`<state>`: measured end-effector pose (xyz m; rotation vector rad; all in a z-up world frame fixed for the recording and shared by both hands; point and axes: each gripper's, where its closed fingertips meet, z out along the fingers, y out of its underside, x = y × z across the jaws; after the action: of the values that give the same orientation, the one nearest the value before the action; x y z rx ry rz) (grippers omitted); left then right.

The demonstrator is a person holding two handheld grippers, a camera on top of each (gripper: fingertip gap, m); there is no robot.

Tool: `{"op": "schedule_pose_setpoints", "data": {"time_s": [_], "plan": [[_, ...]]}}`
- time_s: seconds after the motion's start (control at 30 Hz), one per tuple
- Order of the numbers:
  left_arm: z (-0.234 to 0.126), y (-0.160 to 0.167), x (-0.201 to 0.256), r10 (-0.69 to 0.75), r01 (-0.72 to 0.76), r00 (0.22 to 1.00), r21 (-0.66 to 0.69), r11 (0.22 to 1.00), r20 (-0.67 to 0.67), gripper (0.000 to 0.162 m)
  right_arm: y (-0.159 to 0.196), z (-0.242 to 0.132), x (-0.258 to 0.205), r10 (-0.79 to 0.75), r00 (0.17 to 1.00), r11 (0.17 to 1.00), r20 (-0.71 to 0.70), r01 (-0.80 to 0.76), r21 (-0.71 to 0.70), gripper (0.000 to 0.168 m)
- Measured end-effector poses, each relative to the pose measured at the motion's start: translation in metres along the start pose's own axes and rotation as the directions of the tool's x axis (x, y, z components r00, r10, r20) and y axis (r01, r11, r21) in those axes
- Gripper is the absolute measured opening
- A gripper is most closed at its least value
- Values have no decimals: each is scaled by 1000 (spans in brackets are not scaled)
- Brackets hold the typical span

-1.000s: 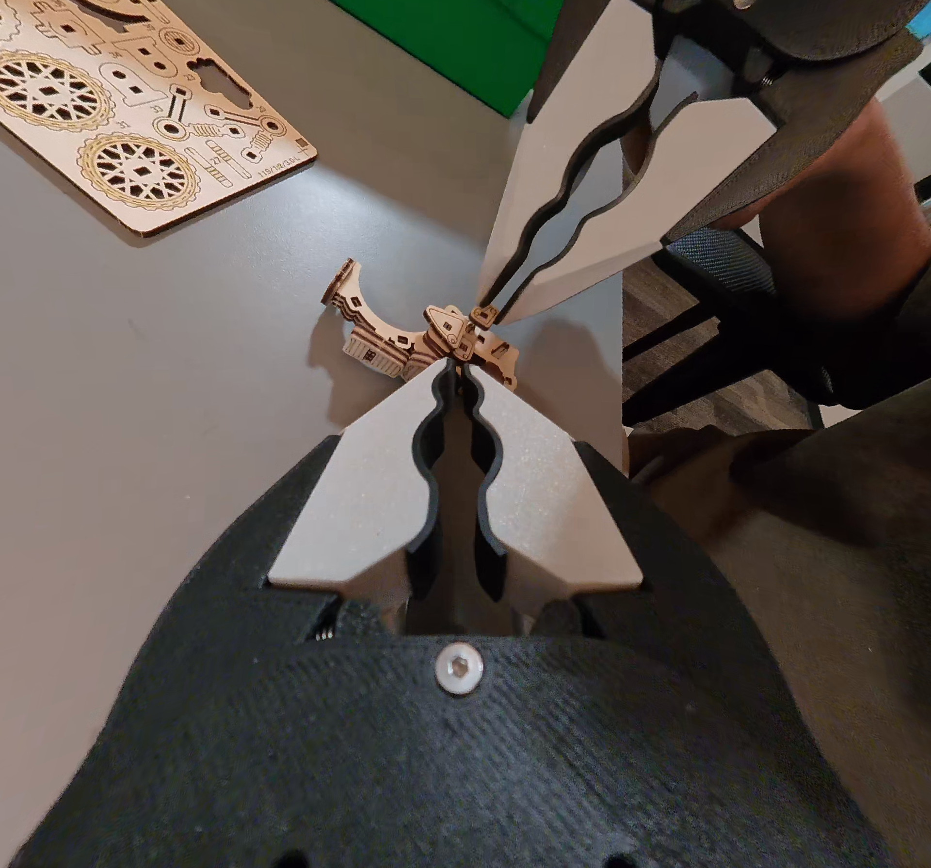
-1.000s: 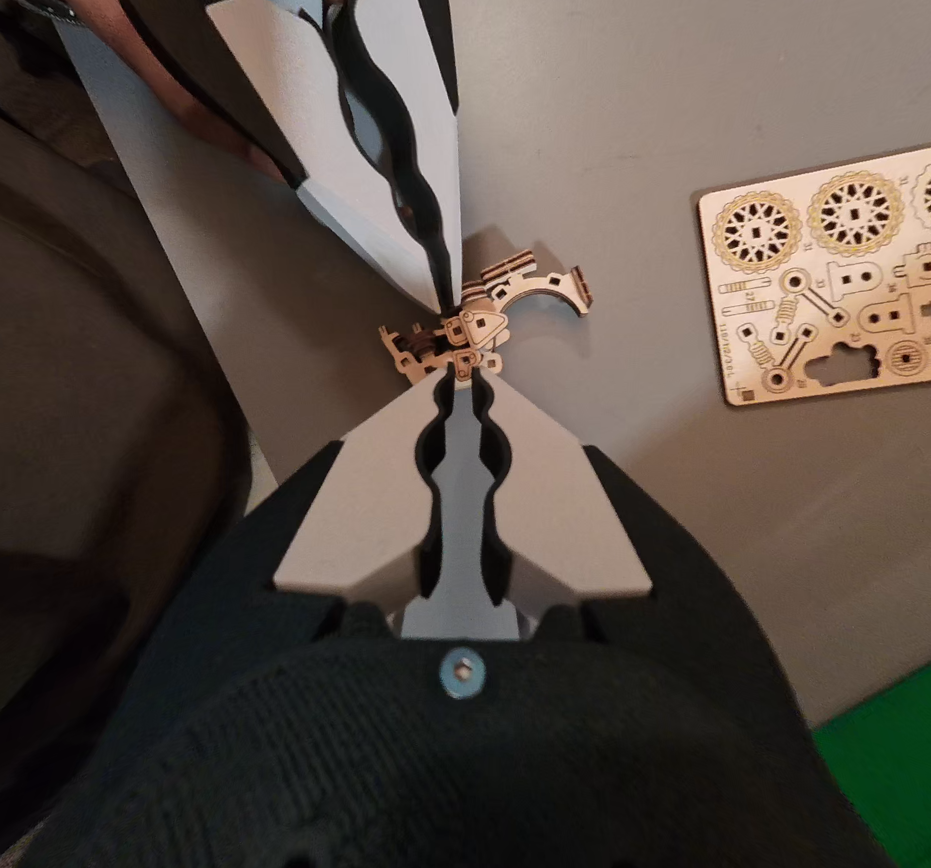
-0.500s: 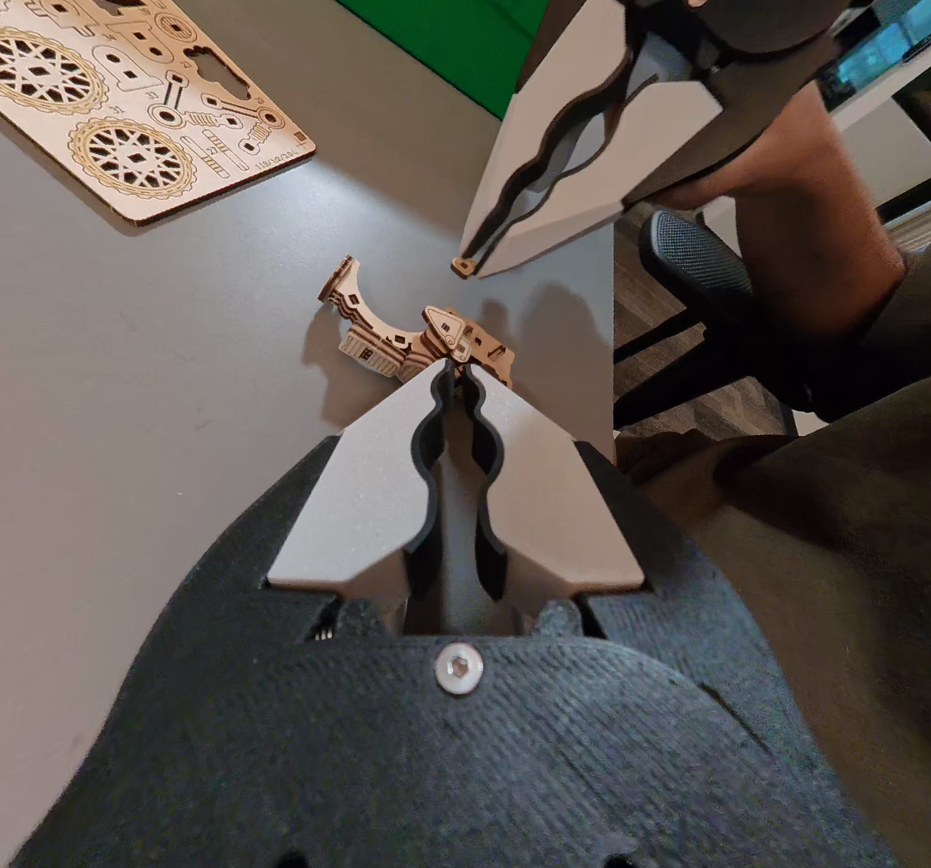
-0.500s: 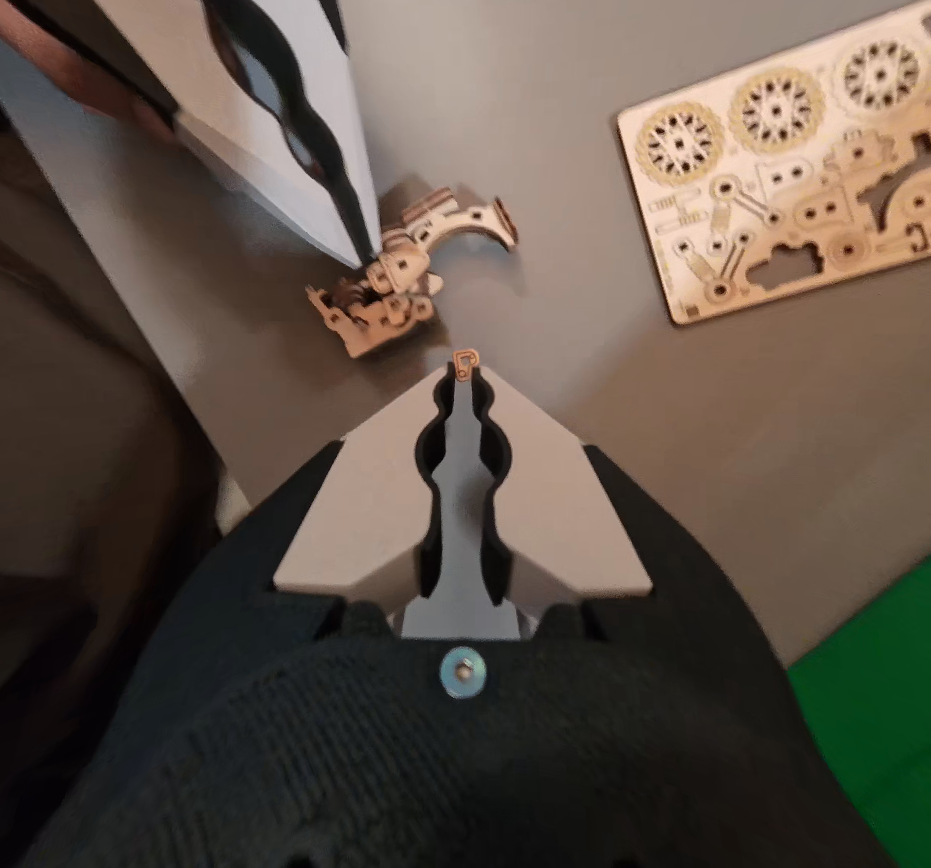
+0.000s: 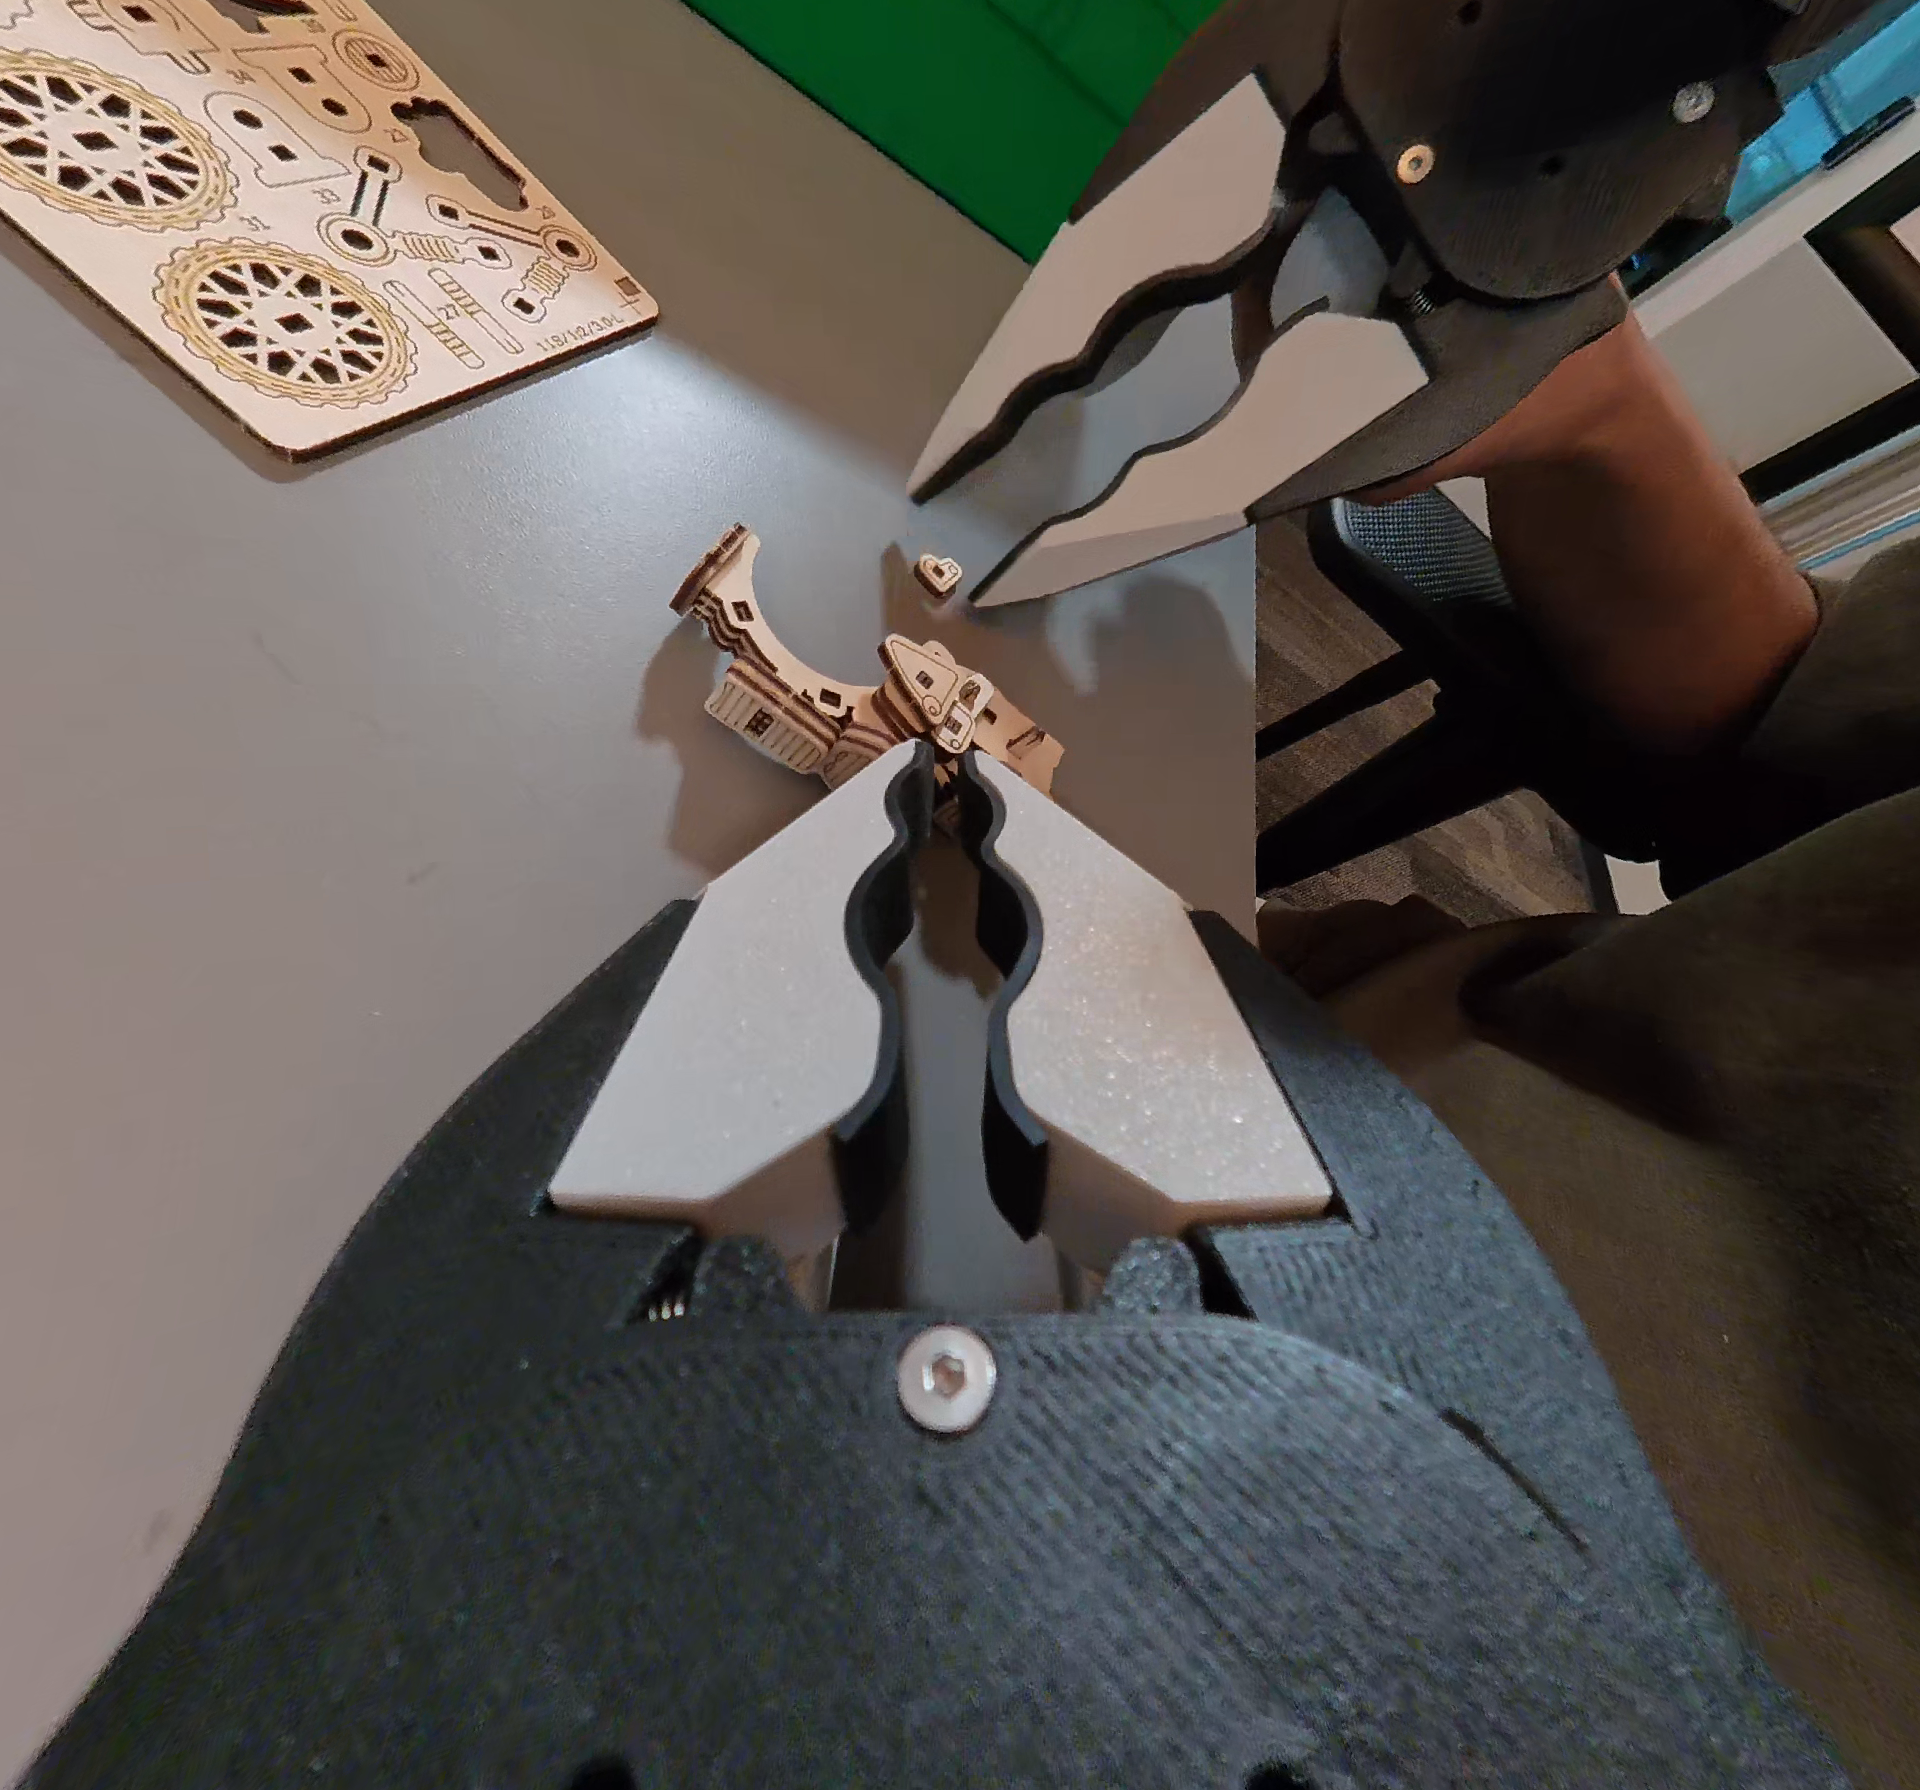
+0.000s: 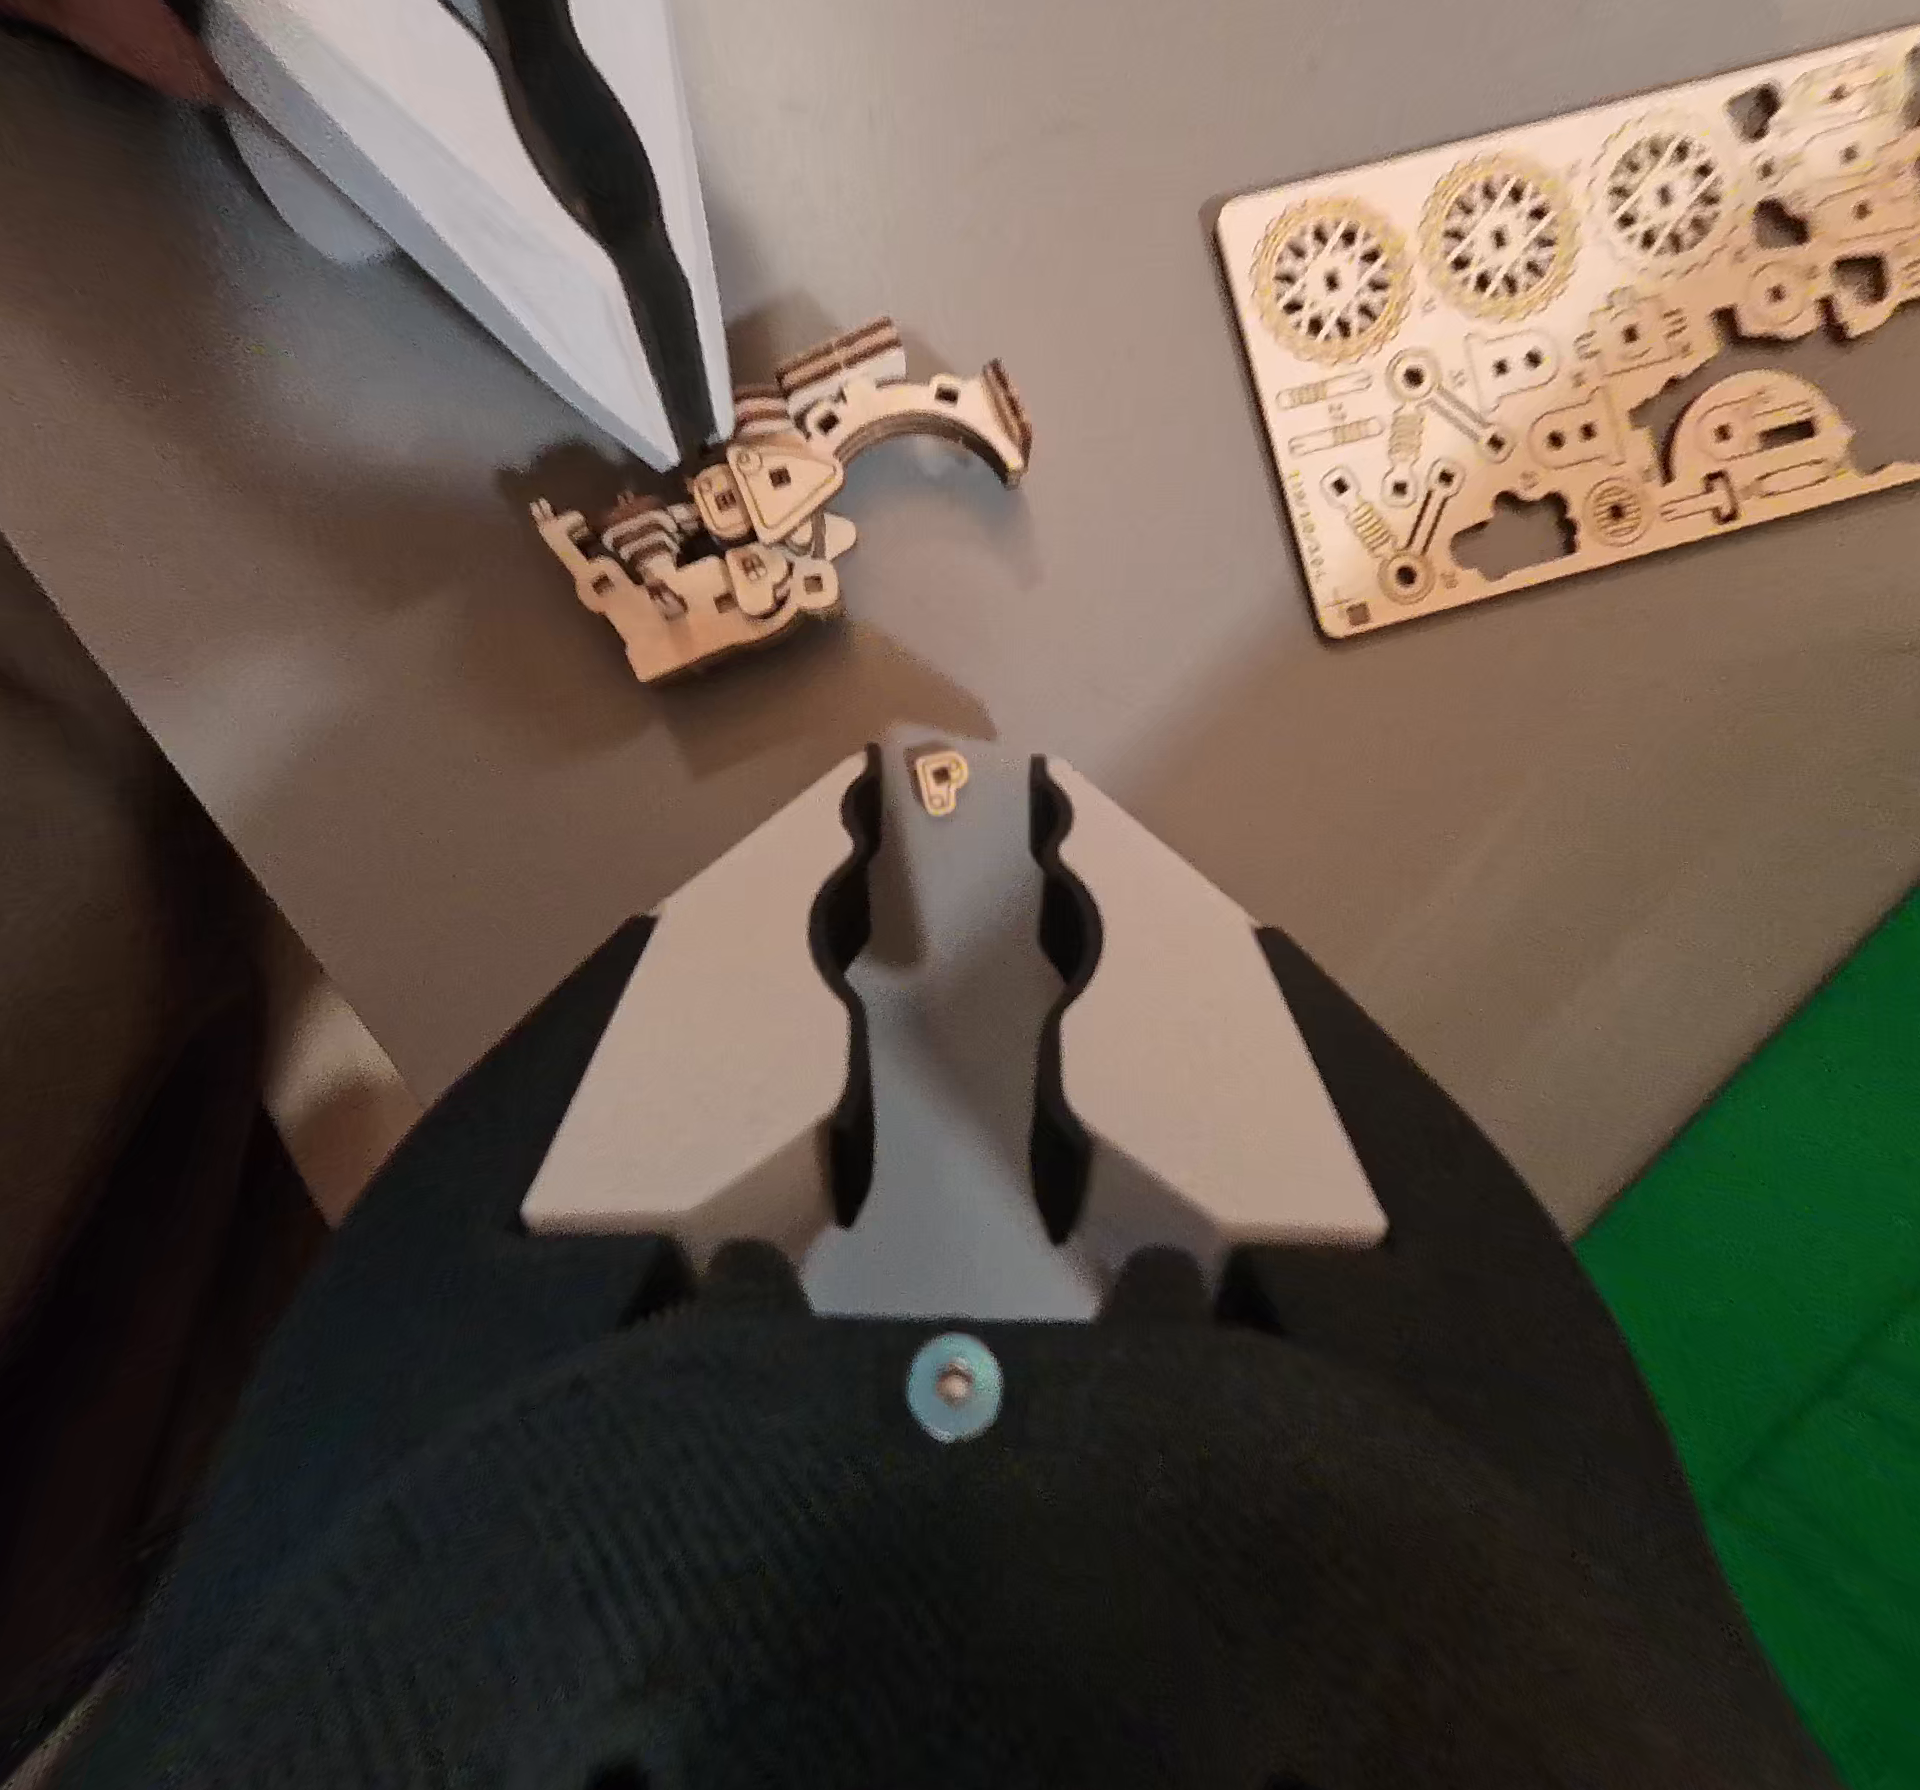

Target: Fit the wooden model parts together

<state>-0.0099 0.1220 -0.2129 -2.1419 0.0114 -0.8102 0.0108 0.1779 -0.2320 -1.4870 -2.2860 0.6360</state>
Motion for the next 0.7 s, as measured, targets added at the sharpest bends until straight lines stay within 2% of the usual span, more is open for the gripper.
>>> {"op": "schedule_pose_setpoints", "data": {"time_s": [0.03,0.2,0.27,0.47,0.6,0.7], "plan": [[0,0,0,-3,3,1000,3,1000,-2,3,-5,-3,0,3,1000,999,4,-3,34,31],[-2,-2,-1,-27,27,999,19,999,-17,3,-32,-13,-29,-69,986,975,152,34,221,55],[-3,-3,-2,-34,35,999,21,999,-20,3,-31,-6,-35,-95,983,975,157,59,216,60],[-2,-2,-2,-39,40,999,20,999,-22,3,-28,11,-45,-128,978,980,166,99,174,59],[-3,-3,-2,-49,50,998,28,998,-30,4,-29,17,-48,-171,976,975,135,148,163,44],[-5,-5,-3,-66,68,997,43,997,-45,8,-31,15,-46,-196,976,969,99,178,171,41]]}}
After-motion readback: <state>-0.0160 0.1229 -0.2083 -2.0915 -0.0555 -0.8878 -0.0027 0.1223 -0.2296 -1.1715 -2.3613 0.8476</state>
